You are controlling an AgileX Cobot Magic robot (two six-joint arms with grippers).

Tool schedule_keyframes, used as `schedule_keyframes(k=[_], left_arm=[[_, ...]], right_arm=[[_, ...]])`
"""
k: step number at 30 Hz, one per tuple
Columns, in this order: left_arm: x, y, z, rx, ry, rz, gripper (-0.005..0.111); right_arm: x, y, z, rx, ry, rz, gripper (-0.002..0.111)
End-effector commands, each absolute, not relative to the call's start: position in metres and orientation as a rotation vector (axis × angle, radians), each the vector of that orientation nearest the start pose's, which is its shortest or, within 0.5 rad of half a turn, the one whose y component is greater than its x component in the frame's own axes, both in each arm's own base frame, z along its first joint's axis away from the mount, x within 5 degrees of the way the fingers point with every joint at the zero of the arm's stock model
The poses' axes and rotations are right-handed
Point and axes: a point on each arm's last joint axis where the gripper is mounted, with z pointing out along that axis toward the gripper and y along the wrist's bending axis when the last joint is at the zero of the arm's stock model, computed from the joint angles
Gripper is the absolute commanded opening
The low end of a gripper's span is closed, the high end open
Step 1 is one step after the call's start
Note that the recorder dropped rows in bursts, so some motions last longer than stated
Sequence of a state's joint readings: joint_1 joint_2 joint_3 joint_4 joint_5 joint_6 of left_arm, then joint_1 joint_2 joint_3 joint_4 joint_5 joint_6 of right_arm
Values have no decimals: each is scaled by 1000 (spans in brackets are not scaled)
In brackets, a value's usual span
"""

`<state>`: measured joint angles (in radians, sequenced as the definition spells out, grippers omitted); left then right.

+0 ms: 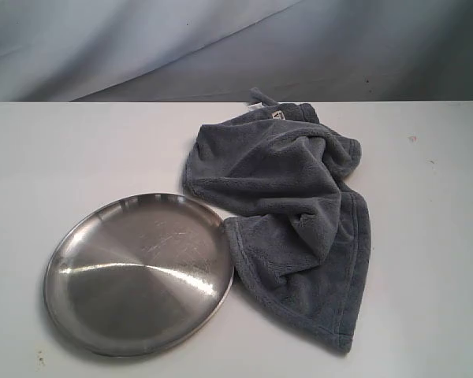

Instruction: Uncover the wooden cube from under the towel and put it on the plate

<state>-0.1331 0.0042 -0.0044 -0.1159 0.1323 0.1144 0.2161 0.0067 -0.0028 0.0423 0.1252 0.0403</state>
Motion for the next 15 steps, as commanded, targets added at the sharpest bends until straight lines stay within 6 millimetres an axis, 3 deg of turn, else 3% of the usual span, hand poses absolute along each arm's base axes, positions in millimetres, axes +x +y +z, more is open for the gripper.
schedule_keyframes(k=[1,15], left_arm=[[56,-9,201,120,1612,-123,0],[56,-9,201,120,1612,-123,0]], right_arm=[[55,12,202,-111,1605,225,0],[55,12,204,-109,1588,226,0]])
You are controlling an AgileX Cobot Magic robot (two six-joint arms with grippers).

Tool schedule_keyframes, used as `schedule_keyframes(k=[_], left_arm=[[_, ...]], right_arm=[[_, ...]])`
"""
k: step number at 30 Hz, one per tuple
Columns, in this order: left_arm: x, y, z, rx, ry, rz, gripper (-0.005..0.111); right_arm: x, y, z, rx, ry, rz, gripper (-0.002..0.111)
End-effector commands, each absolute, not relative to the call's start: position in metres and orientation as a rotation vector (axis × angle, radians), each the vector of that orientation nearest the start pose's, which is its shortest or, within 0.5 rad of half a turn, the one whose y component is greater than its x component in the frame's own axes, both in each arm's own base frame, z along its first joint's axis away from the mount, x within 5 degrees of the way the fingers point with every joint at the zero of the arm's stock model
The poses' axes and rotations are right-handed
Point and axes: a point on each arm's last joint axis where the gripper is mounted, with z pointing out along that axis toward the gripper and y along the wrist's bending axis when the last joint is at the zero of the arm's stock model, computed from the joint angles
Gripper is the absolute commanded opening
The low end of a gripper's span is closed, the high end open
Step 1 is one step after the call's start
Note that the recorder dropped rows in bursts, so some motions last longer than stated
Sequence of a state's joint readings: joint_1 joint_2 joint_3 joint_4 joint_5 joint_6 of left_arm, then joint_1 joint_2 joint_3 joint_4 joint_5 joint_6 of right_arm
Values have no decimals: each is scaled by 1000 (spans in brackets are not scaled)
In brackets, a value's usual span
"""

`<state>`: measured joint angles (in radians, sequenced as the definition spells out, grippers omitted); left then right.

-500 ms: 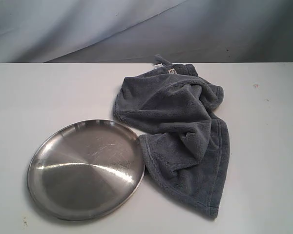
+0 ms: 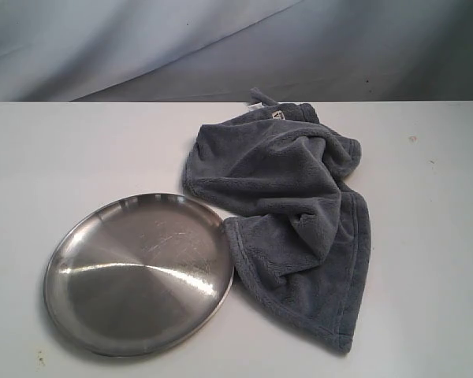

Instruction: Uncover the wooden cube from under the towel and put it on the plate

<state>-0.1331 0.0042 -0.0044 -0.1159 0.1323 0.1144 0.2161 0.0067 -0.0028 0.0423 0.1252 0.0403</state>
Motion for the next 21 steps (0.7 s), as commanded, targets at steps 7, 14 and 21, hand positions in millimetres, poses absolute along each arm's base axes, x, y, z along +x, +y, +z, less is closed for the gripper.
schedule_keyframes(k=[7,14,21], left_arm=[[56,-9,201,120,1612,-123,0],[56,-9,201,120,1612,-123,0],[56,-9,201,120,1612,-123,0]], right_arm=[[55,12,212,-99,1495,230,0],[55,10,219,102,1431,435,0],[53,14,224,124,1551,509,0]])
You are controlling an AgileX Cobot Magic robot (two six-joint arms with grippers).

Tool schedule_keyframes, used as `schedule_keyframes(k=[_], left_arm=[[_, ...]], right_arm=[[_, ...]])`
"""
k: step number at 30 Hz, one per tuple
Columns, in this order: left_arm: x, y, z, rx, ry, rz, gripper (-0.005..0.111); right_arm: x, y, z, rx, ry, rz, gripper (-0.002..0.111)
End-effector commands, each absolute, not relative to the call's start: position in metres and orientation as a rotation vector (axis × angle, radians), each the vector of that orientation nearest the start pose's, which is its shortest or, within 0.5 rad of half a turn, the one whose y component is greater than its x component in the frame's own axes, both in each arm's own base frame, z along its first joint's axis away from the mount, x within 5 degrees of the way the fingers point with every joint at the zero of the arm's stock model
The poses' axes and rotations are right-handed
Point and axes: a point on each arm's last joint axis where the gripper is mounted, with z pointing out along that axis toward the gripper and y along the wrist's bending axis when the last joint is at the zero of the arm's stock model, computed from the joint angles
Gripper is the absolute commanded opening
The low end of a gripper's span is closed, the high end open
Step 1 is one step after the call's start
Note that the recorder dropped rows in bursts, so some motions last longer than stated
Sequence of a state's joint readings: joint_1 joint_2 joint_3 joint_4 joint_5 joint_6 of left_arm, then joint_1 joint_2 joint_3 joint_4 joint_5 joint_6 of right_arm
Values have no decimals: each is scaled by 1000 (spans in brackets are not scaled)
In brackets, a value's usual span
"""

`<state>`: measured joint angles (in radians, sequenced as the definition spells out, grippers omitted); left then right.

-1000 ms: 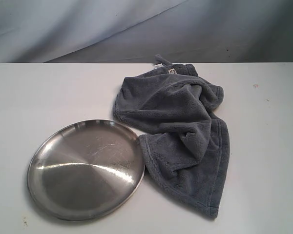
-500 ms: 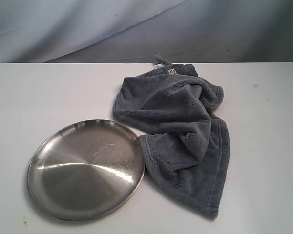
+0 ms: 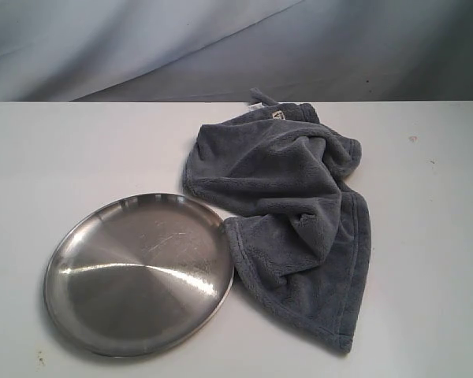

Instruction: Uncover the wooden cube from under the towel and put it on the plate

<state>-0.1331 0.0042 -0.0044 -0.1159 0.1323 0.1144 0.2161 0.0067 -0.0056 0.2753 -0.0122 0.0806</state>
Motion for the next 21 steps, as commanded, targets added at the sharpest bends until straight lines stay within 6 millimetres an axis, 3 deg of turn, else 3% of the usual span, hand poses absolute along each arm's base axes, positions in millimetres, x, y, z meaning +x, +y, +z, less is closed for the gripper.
schedule_keyframes(k=[1,9,15,21], left_arm=[[56,-9,201,120,1612,-123,0],[56,-9,201,120,1612,-123,0],[56,-9,201,120,1612,-123,0],[56,-9,201,120,1612,-123,0]], right_arm=[[54,16,229,127,1585,524,0],[81,33,263,-59,1911,487,0],[115,50,265,-179,2187,533,0],[143,58,259,-218,2337,535,0]])
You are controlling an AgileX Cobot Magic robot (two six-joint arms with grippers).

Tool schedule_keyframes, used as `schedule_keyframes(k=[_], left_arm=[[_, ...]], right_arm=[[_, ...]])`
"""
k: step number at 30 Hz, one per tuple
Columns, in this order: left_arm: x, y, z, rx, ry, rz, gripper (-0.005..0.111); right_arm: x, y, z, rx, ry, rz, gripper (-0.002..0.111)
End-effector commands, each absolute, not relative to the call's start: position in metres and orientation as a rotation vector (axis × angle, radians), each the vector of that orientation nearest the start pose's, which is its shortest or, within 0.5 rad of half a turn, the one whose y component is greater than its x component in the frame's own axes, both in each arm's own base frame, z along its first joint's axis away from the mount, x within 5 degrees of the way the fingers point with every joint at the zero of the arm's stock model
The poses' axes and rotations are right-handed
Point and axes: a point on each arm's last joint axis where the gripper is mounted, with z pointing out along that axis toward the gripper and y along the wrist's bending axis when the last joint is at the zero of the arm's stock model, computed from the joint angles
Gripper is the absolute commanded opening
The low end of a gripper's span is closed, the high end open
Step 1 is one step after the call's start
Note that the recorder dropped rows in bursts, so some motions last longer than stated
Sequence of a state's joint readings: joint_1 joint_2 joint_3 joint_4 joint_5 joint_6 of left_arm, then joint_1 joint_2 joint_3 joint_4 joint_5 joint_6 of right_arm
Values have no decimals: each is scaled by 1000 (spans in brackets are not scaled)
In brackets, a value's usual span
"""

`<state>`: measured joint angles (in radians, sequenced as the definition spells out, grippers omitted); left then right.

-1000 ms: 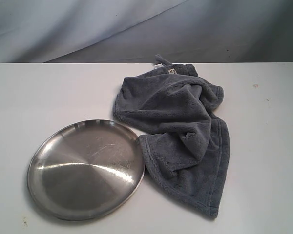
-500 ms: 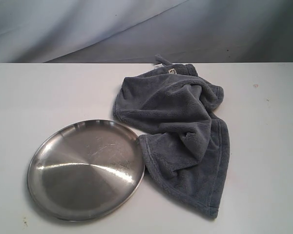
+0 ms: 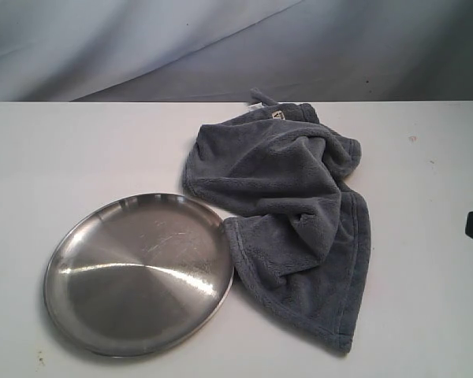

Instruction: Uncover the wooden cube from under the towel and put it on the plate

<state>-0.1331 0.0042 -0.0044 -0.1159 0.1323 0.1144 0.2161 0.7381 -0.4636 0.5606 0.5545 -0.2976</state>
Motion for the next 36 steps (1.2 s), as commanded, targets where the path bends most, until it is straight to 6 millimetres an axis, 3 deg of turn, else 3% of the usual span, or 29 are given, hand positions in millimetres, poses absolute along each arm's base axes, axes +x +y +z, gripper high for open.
schedule_keyframes(k=[1,7,27,36], left_arm=[[56,-9,201,120,1612,-123,0],[56,-9,201,120,1612,-123,0],[56,-9,201,120,1612,-123,0],[56,-9,201,120,1612,-123,0]], right_arm=[[147,59,259,-224,2351,533,0],[164,80,253,-340,2429,565,0],[210,214,241,-692,2552,485,0],[239,242,230,-693,2624,439,0]])
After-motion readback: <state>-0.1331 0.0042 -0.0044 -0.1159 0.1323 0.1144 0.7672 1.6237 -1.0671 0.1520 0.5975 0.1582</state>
